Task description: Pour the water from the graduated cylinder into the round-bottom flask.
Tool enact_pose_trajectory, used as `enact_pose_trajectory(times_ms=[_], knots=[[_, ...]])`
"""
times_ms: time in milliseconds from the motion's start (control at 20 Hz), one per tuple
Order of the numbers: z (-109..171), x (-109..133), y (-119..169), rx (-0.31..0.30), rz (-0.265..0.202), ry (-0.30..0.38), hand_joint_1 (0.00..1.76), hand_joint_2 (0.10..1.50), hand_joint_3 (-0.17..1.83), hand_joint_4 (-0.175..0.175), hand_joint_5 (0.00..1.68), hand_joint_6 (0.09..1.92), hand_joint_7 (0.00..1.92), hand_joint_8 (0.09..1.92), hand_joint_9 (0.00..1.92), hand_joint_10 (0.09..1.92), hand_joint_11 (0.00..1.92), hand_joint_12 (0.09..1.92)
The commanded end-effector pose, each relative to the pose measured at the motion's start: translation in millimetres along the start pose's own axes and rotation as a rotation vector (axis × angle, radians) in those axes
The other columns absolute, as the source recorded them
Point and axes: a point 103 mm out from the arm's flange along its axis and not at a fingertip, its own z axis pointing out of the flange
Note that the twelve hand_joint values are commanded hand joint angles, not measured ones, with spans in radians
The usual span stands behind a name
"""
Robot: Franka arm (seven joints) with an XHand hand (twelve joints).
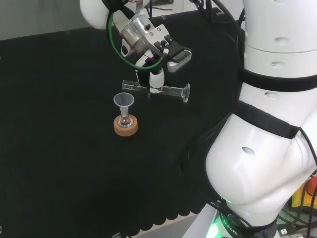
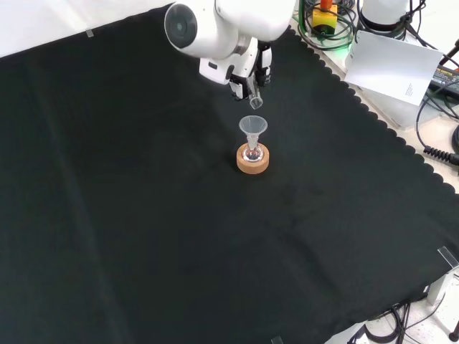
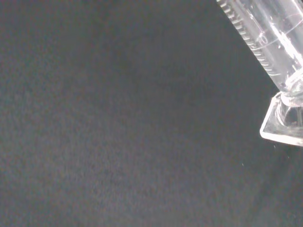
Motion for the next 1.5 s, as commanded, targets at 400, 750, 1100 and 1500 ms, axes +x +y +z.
enact_pose_trajectory(times_ms=[400,750,1100,1500], knots=[[9.4,-23.9,-6.0,-0.318,-0.084,0.188,1.25,1.14,0.00,-0.175,0.92,1.07,0.95,1.07,1.44,0.09,1.20,0.81],[9.0,-27.4,-8.4,-0.484,-0.123,0.261,1.25,1.14,0.00,-0.175,0.92,1.07,0.95,1.07,1.44,0.09,1.20,0.81],[9.1,-29.6,-5.2,-0.614,-0.165,0.343,1.25,1.14,0.00,-0.175,0.92,1.07,0.95,1.07,1.44,0.09,1.20,0.81],[9.6,-33.3,10.3,-0.693,-0.210,0.389,1.21,1.14,0.00,-0.175,0.92,1.09,0.99,0.94,1.44,0.09,1.20,0.81]])
